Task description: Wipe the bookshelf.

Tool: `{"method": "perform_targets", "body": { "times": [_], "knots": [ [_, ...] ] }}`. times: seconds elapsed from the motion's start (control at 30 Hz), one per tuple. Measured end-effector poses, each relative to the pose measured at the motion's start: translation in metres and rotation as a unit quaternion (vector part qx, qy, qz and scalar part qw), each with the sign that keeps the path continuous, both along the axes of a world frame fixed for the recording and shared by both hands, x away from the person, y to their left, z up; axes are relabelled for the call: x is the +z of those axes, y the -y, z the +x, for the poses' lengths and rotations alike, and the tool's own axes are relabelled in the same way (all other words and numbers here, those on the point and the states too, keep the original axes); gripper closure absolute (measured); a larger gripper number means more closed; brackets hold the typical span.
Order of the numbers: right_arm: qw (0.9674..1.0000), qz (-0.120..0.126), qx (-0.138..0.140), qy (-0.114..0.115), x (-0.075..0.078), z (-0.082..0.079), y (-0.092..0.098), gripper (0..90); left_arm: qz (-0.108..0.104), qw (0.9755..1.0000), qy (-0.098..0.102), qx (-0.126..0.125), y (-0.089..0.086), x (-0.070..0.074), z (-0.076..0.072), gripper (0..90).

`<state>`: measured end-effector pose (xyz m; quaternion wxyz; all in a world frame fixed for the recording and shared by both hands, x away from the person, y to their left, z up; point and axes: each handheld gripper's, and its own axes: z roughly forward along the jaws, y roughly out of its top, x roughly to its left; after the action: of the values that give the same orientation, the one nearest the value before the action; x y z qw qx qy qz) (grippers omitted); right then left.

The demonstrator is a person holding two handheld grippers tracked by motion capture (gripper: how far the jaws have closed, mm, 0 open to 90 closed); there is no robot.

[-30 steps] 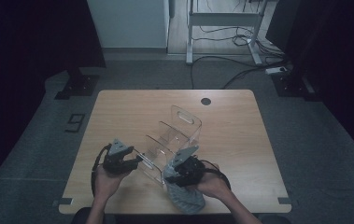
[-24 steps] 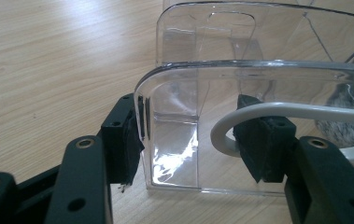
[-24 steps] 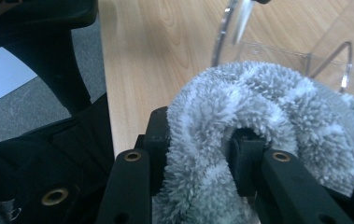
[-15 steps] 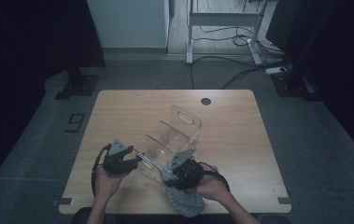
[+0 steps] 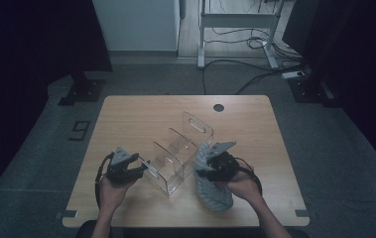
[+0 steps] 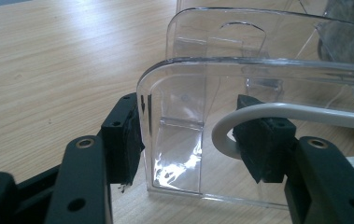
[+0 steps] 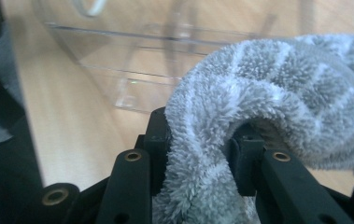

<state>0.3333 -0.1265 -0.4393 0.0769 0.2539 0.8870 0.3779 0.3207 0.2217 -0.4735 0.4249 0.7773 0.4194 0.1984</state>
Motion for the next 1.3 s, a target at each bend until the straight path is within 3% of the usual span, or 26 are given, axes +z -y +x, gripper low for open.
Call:
{"method": "perform_targets", "body": {
  "times": [0.27,0.57,0.73,0.93,1.3],
  "knots": [
    [0.9976,0.008,-0.068,0.009,0.002,0.016,0.036,65.4,0.007,1.0000,0.001,-0.002,-0.001,0.001,-0.001,45.0],
    [0.9916,0.012,-0.127,0.021,0.006,0.026,0.069,65.1,0.010,0.9997,0.000,-0.020,-0.003,0.002,-0.003,45.5],
    [0.9883,0.010,-0.151,0.014,0.001,0.031,0.083,64.9,0.010,0.9994,-0.001,-0.032,-0.003,0.002,-0.005,45.6],
    [0.9872,0.006,-0.159,-0.001,-0.011,0.040,0.087,64.2,0.010,0.9985,-0.001,-0.055,0.001,0.002,-0.009,45.6],
    [0.9920,0.003,-0.123,-0.029,-0.038,0.052,0.076,63.5,0.009,0.9970,-0.002,-0.076,0.010,0.002,-0.012,45.5]
  ]
}}
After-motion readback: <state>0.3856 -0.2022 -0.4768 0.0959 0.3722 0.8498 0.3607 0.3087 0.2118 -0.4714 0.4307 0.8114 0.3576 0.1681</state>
